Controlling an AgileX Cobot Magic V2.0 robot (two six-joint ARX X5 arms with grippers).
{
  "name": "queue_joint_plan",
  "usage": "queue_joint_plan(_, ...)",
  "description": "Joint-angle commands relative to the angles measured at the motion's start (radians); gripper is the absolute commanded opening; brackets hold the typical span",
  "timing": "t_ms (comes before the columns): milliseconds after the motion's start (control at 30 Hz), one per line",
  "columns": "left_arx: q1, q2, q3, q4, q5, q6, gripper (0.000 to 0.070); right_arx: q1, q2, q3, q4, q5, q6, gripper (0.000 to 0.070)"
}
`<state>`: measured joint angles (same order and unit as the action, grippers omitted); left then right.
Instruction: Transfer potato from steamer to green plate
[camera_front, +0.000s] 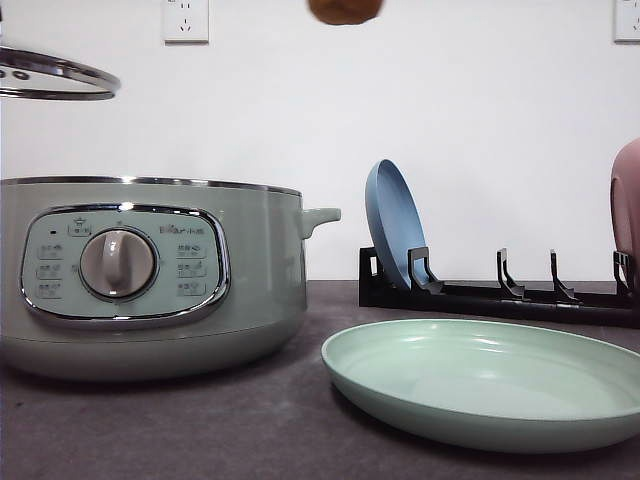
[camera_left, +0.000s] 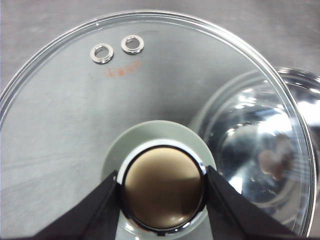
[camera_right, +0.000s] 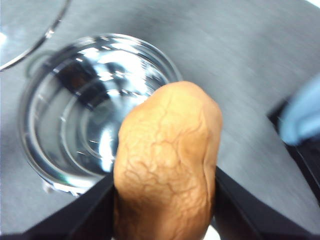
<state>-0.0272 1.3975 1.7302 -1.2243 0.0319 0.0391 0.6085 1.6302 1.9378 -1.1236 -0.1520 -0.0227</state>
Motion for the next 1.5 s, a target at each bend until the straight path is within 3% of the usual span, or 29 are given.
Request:
queue_joint_plan(0, -0.018, -0.004, 0.042, 0.037, 0.006, 0.005, 0.0001, -0.003, -0.04, -0.065, 0.033, 0.003, -0.008, 0.0193)
queue_joint_plan(133, -0.058, -0.004, 0.042, 0.037, 0.006, 0.005, 0.0001, -0.021, -0.169, -0.282, 0.128, 0.004, 0.009, 0.0193)
queue_joint_plan(400, -0.125, -0.004, 0.042, 0.037, 0.006, 0.005, 0.0001, -0.029, -0.389, -0.7, 0.343, 0.004, 0.183, 0.0193)
queue_joint_plan(800, -0.166, -0.004, 0.042, 0.036, 0.006, 0.005, 0.0001, -0.017, -0.461, -1.107, 0.59, 0.034, 0.365, 0.0193)
queue_joint_plan(1100, -0.177, -0.004, 0.042, 0.036, 0.006, 0.005, 0.0001, 0.017, -0.436, -1.276, 0.757, 0.078, 0.456, 0.0194)
queue_joint_plan(1467, -0.185, -0.004, 0.042, 0.035, 0.006, 0.005, 0.0001, 0.032, -0.309, -1.285, 0.817, 0.081, 0.47, 0.0219)
